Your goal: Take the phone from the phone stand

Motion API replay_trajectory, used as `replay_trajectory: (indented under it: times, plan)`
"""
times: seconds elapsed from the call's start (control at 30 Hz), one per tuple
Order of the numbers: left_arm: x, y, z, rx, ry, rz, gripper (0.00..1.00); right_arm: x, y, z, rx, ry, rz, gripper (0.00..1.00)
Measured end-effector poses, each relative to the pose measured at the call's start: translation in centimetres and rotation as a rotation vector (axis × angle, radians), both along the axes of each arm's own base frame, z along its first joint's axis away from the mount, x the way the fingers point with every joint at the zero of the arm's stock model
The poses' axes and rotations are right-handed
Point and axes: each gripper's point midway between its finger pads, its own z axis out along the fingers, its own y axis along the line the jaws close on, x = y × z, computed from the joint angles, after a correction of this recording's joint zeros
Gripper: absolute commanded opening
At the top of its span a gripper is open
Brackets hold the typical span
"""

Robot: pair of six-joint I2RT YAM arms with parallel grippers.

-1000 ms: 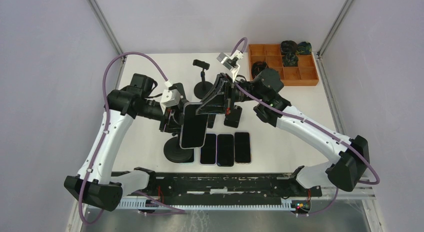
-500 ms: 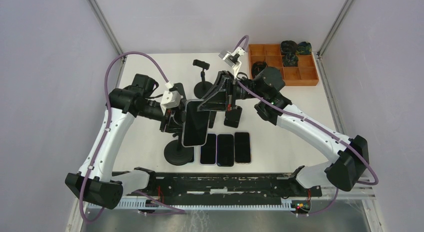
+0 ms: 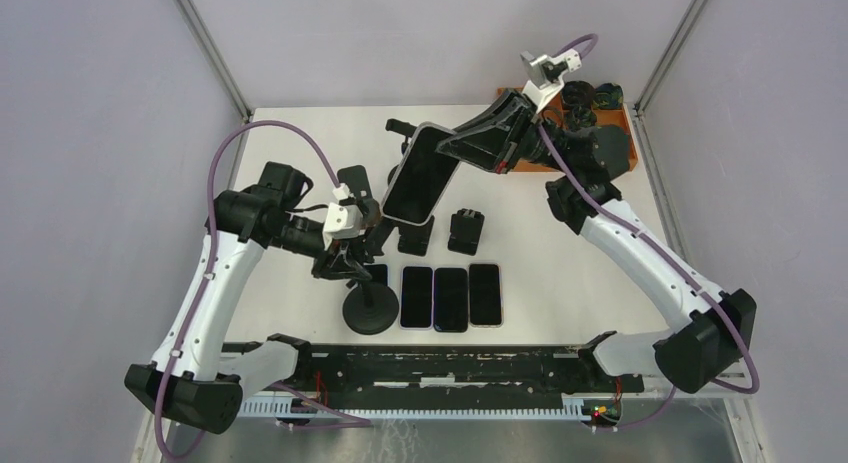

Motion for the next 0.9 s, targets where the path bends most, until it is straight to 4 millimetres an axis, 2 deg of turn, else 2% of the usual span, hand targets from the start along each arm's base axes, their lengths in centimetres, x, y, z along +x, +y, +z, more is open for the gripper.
replay_trajectory:
  times: [0.13,0.23,0.3,0.4,0.47,0.6,0.7,0.8,0.9]
  plan:
    - [-0.2,0.2,-0.1,0.013,-0.01,-0.002,0.02,0.3,-1.5,1.5,0.015,-0.026,-0.046,0.0]
    - [-0.3,0.3,-0.1,0.017,-0.009,-0.001,0.02,2.2,-2.4,1.5,-0.051,-0.017,-0.144,0.0]
    - [-0.3,0.3,0.0,0.017,-0.01,0.0,0.02,4.3,-3.2,0.7,-0.125,0.01,-0.252,0.0]
    - [-0.2,0.3,0.6,0.012,-0.031,0.0,0.02,6.5,-4.8,-2.3,-0.259,0.074,-0.401,0.0]
    - [0.0,0.2,1.2,0.007,-0.051,0.0,0.02,7.5,-6.2,-5.7,-0.37,0.137,-0.494,0.0]
    - [0.1,0.2,2.0,-0.001,-0.078,0.0,0.02,7.4,-9.4,-14.8,-0.615,0.285,-0.624,0.0]
    - [0.2,0.1,2.4,-0.006,-0.093,0.0,0.02,6.6,-11.4,-22.1,-0.8,0.398,-0.668,0.0]
    - [0.2,0.1,2.6,-0.01,-0.099,-0.001,0.02,4.8,-13.8,-30.4,-1.009,0.526,-0.68,0.0]
    - [0.2,0.1,2.6,-0.01,-0.099,-0.001,0.02,2.8,-15.7,-36.3,-1.181,0.635,-0.658,0.0]
